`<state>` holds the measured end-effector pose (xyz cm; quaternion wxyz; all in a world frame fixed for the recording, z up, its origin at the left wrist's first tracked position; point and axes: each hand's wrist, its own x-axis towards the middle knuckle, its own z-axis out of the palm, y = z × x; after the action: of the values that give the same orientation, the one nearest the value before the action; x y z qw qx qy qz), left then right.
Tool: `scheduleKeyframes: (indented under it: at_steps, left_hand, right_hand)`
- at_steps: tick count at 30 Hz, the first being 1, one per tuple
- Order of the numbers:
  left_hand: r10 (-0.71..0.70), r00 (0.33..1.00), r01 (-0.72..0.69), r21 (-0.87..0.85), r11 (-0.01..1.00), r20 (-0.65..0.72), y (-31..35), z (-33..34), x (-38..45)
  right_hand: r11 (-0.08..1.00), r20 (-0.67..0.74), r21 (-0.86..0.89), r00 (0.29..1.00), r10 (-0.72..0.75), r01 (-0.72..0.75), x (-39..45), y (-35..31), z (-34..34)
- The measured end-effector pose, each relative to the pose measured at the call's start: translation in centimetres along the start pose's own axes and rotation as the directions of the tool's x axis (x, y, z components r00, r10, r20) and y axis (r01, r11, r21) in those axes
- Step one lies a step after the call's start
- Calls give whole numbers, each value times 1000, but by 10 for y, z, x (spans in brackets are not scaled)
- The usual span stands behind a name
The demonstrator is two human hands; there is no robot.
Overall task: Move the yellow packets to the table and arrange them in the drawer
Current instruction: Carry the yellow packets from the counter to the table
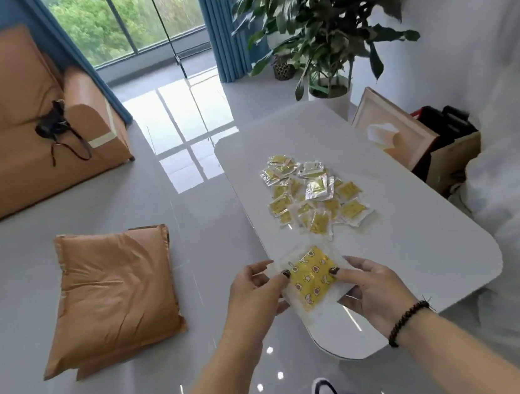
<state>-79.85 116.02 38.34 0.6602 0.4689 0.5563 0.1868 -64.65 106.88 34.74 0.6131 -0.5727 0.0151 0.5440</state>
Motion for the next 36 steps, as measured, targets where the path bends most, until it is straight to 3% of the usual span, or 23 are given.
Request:
scheduleKeyframes:
  at_steps: [12,18,23,28,32,36]
  left_hand:
    - [-147,986,148,-14,989,78,100,-37,215]
    - [-191,974,197,-36,980,117,159,-45,301]
    - [-175,972,166,72,984,156,203,-38,384]
    - [-183,940,109,256,961,287,224,-29,482]
    - [-265,902,119,394,912,341,236,-33,547]
    - [-322,856,70,526,848,405,243,-40,597]
  right_hand:
    - [999,-113,31,994,11,-7,182,-72,117]
    - [988,-165,152,986,26,-1,237,-112,161]
    - [966,-257,253,966,18,49,278,-140,184]
    - [923,-416,354,909,12,150,324,-144,210]
    - [824,-582,511,804,121,246,358,-126,245]
    - [699,-620,637,755,213,325,387,-102,285]
